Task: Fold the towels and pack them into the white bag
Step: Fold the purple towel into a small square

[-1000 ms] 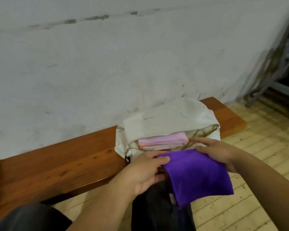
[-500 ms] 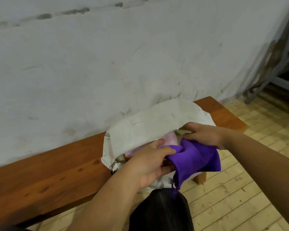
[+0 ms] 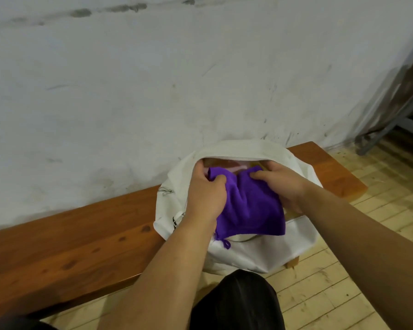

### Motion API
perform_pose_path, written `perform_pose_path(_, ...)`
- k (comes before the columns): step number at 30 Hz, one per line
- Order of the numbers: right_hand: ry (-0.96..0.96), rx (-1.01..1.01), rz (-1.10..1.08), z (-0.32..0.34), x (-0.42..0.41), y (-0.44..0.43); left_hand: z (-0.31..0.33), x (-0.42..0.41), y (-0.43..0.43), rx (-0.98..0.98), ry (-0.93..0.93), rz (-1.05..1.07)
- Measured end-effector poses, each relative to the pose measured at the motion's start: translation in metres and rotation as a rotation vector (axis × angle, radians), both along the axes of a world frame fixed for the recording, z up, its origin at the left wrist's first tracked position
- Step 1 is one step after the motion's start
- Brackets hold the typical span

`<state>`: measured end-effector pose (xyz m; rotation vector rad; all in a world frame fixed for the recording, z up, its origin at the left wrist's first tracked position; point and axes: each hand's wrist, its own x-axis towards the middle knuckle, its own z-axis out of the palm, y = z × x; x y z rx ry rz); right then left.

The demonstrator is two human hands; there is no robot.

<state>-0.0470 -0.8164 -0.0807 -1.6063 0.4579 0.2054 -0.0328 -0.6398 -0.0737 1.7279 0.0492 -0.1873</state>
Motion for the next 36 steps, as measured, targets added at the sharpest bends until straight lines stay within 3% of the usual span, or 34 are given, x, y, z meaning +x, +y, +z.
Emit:
perform_pose_path(3, -0.041, -0.077, -0.122, 0.003, 0.008, 0.007, -0.010, 0.010, 0.005, 0.266, -0.119, -0.074)
perform_pose_path(7, 0.003, -0.321, -0.237, -0.008, 0.016, 0.014, -0.021, 0.015, 0.008, 0.523, -0.076, -0.150)
perform_pose_path(10, 0.025, -0.407, -0.264, -0.009, 0.022, 0.016, -0.015, 0.015, 0.001, 0.459, -0.229, -0.022)
perform_pose_path(13, -0.054, -0.353, -0.334, -0.002, 0.031, 0.018, -0.003, 0.016, -0.012, 0.360, -0.395, 0.053)
perform_pose_path(15, -0.074, -0.355, -0.335, -0.003, 0.032, 0.021, -0.005, 0.023, -0.015, 0.363, -0.355, 0.111)
perform_pose_path(20, 0.058, -0.258, -0.209, -0.010, 0.024, 0.025, -0.025, 0.040, 0.003, 0.466, -0.051, 0.105)
perform_pose_path(27, 0.087, -0.233, -0.210, -0.010, 0.015, 0.015, -0.022, 0.021, 0.021, 0.416, -0.056, -0.088)
perform_pose_path(36, -0.009, -0.213, -0.208, -0.004, 0.010, 0.018, -0.016, 0.022, 0.034, 0.304, 0.021, -0.225)
